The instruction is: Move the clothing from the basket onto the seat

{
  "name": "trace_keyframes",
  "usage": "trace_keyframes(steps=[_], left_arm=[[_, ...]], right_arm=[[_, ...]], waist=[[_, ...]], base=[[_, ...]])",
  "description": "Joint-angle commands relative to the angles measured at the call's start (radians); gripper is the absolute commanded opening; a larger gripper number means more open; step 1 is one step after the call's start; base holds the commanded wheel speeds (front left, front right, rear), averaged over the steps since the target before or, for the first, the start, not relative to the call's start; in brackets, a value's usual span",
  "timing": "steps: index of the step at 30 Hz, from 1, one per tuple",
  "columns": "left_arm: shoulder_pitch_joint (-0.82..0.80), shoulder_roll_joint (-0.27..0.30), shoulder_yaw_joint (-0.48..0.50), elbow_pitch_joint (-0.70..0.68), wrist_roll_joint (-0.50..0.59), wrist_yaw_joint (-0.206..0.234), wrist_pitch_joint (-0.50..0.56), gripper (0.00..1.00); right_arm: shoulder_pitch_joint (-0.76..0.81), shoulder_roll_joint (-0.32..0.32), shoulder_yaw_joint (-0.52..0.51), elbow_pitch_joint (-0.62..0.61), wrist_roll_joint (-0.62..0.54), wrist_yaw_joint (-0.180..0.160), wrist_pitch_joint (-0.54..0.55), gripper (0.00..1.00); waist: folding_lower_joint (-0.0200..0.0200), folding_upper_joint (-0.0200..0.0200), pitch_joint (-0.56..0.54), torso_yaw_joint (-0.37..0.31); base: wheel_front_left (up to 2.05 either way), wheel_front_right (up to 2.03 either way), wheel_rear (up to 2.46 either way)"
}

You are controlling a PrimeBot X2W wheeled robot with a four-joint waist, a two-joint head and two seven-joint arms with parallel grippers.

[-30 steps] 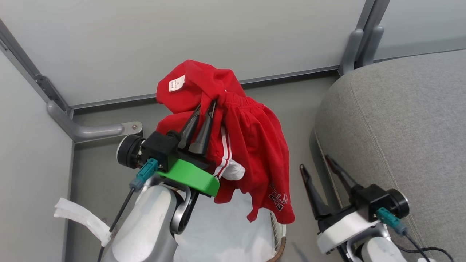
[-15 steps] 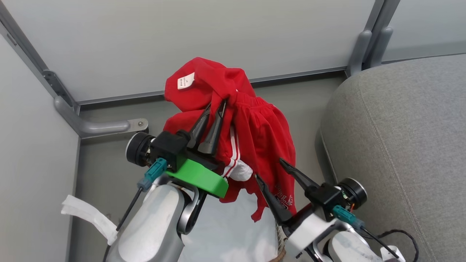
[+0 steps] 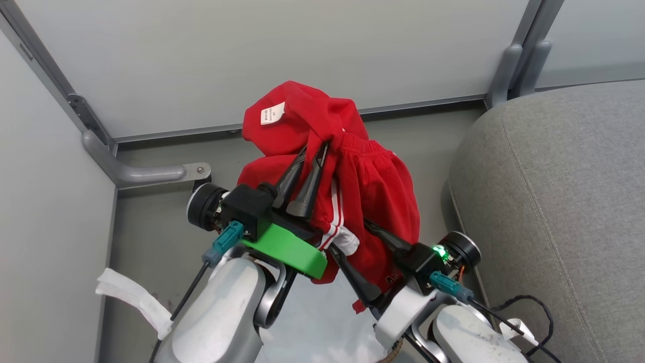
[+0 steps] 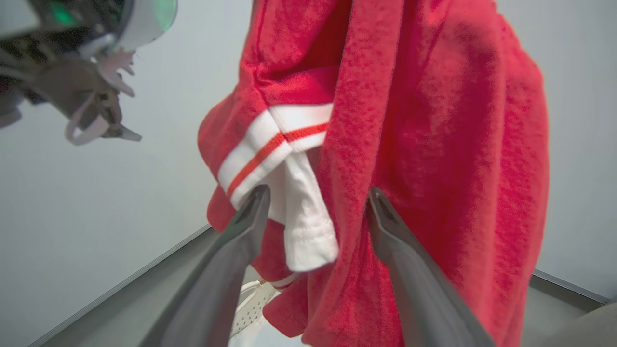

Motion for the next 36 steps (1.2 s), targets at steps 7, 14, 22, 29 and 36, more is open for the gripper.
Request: trace_keyframes(steps=[7,14,22,29,36], left_arm=[[-0.024,0.001,-0.033,-0.004,-0.019,0.008,-0.004,0.0],[-0.031,0.001,-0.071,-0.007,-0.039,0.015,-0.004,0.0],[-0.04,0.001,-0.105,-0.008,-0.054,0.02,-0.004,0.0],[-0.043,0.001,-0.136,-0.013,-0.066,0.025,-0.004,0.0],[-0.047,0.001,-0.148,-0.009,-0.074,0.027,-0.004,0.0]], right_arm=[[-0.057,-0.004,0.005,0.033,-0.008,-0.001,-0.002,1.0],[-0.085,-0.004,0.006,0.067,-0.022,-0.001,-0.002,1.0],[-0.112,-0.004,0.017,0.104,-0.008,-0.001,-0.002,1.0],[-0.137,-0.004,0.017,0.127,0.007,-0.001,-0.002,1.0],[-0.148,-0.004,0.031,0.146,0.024,-0.001,-0.002,0.0]], waist=[[0.0001,0.0,-0.002,0.014],[0.0001,0.0,-0.005,0.032],[0.0001,0.0,-0.008,0.05],[0.0001,0.0,-0.008,0.066],[0.0001,0.0,-0.008,0.077]], base=[[0.0,0.0,0.0],[0.0,0.0,0.0],[0.0,0.0,0.0],[0.0,0.0,0.0],[0.0,0.0,0.0]])
